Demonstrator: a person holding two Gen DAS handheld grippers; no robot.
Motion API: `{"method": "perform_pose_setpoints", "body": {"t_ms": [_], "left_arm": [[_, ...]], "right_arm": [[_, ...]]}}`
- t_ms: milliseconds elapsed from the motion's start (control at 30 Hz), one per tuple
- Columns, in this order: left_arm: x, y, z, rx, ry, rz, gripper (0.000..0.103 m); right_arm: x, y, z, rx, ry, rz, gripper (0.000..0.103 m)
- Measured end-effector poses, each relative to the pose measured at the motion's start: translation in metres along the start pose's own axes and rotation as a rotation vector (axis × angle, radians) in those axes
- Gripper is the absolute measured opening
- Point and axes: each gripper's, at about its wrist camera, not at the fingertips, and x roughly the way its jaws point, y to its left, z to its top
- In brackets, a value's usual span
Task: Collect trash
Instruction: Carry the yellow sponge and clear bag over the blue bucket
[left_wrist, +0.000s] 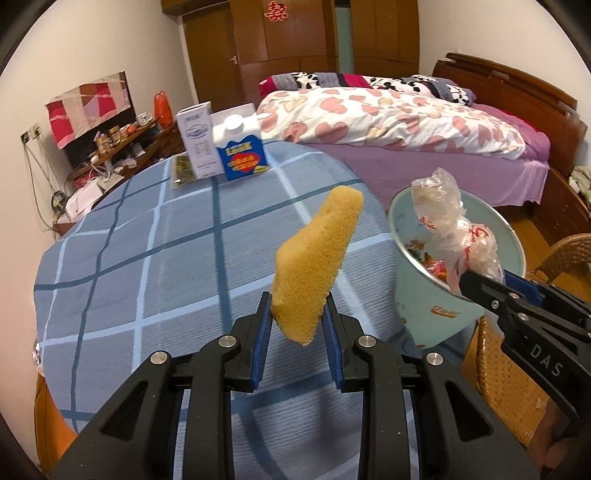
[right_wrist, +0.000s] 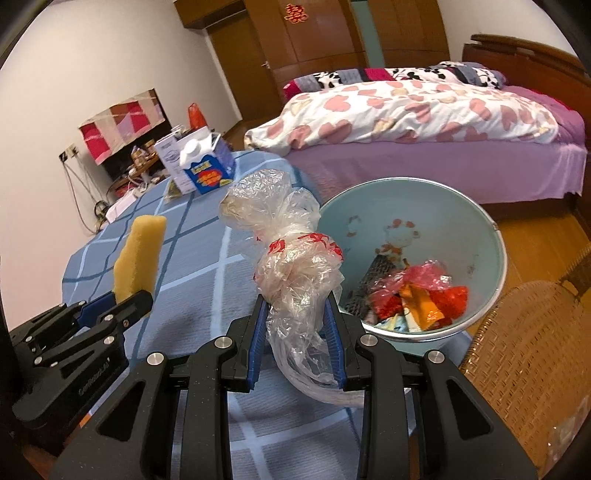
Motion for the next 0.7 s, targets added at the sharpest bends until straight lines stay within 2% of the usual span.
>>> {"method": "perform_pose_setpoints", "body": {"t_ms": [533,700], "left_arm": [[0.004,-0.04,0.03,0.049,-0.042,-0.061,0.027],[0.013,-0.05,0.039,0.039,-0.031,-0.11,0.027]], "right_arm": [[-0.006,-0.04,0.015,0.085,-0.048,-0.079,0.03],[-0.008,-0.062,0.022,0.131,-0.066,-0.125,0.03]]}}
